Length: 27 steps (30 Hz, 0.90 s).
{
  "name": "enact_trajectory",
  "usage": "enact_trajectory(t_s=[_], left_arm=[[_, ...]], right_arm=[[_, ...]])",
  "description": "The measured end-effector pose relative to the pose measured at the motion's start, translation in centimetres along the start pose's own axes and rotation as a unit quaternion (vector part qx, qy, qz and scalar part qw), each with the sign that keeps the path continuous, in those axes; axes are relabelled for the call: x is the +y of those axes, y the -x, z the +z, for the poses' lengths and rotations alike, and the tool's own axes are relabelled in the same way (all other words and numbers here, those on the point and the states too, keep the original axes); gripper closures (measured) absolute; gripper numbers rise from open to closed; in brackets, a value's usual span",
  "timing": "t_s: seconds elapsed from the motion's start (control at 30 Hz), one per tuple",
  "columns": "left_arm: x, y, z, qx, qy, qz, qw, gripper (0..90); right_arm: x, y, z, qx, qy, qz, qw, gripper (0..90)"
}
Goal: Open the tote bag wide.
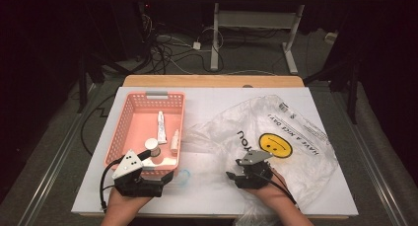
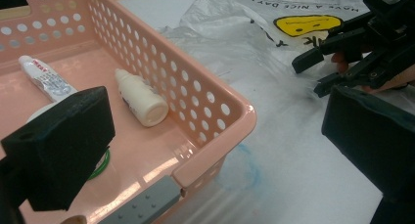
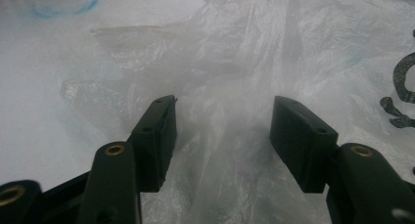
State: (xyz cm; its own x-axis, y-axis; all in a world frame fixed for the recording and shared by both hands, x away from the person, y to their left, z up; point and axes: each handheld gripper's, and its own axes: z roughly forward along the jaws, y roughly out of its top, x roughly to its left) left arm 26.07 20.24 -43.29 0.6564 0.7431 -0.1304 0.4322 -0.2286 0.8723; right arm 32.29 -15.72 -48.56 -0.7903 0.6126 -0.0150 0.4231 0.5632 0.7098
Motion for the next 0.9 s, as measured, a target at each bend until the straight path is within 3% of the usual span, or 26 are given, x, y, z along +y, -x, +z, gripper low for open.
enact_trajectory(t_s=[0.3, 0.57, 0.9], left_arm=[[-0.03, -0.02, 0.08, -0.001, -0.001, -0.002, 1.0000, 0.0], [-0.02, -0.09, -0.09, 0.000, 0.002, -0.002, 1.0000, 0.0], [-0.01, -0.08, -0.13, -0.001, 0.000, -0.001, 1.0000, 0.0]], right_arm=[[-0.12, 0.64, -0.18, -0.008, 0.007, 0.010, 0.9999, 65.0], [-0.15, 0.83, -0.25, -0.016, 0.009, 0.017, 0.9997, 77.2], [-0.15, 0.88, -0.43, -0.015, 0.014, 0.025, 0.9995, 80.8]])
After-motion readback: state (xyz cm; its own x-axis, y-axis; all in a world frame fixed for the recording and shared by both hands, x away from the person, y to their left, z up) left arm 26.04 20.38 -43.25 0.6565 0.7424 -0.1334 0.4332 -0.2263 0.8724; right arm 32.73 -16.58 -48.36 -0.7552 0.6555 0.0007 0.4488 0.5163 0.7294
